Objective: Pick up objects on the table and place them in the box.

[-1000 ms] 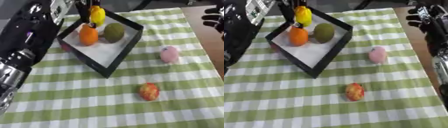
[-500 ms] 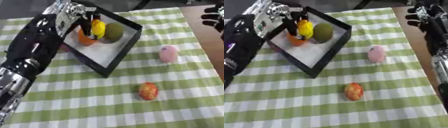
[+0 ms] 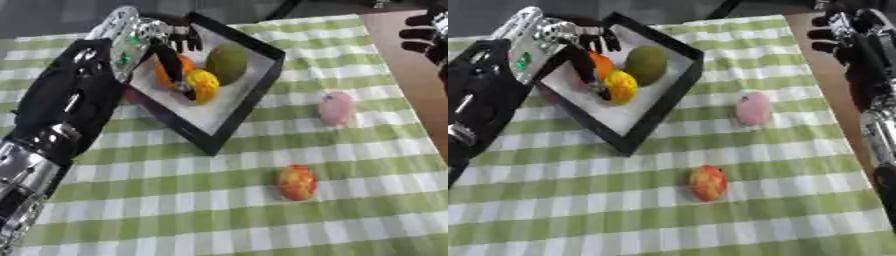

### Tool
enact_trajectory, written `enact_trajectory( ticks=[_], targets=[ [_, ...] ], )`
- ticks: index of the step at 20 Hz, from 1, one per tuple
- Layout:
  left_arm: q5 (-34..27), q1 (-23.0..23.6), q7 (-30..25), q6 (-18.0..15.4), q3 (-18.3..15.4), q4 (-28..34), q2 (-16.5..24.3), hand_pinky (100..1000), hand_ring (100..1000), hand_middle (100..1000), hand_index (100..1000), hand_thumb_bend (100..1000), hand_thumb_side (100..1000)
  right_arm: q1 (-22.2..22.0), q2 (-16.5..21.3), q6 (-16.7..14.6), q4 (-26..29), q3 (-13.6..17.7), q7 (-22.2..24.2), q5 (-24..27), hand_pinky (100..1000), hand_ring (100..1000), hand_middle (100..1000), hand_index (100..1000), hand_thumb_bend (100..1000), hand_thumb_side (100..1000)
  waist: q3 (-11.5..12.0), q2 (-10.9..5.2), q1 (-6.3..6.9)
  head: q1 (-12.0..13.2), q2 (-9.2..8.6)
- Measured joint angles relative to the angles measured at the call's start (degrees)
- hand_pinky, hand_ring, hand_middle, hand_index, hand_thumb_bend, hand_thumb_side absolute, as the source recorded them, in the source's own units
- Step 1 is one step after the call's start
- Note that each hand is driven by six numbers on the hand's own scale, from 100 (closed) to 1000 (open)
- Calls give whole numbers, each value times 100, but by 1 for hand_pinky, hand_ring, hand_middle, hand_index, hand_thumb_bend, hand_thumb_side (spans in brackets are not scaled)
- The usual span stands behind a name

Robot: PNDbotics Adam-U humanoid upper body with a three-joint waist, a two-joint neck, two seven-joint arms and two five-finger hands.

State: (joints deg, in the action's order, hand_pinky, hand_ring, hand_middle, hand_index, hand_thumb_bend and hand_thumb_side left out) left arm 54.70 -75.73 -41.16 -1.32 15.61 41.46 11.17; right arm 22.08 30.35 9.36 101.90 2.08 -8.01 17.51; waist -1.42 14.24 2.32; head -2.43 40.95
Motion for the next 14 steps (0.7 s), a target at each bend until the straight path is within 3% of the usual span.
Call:
enact_trajectory(
  ticks=[4,8,14],
  targets=[
    [-102,0,-37,9,-24,320,156,808,788,769,849,724,177,-41,0,4,-7,0,-5,-2,796,742,685,895,100,600,39,-11,0,-30,30],
    [-344,58,90,131,-74,813,393,800,774,753,838,671,133,-48,18,-3,-17,2,-12,-2,797,743,686,895,100,589,83,-120,0,-42,50],
    [-704,309,550,401,-433,1720,999,792,756,746,841,612,158,-61,179,-34,-18,1,-19,-3,798,749,693,897,100,565,194,-204,0,-89,135]
  ],
)
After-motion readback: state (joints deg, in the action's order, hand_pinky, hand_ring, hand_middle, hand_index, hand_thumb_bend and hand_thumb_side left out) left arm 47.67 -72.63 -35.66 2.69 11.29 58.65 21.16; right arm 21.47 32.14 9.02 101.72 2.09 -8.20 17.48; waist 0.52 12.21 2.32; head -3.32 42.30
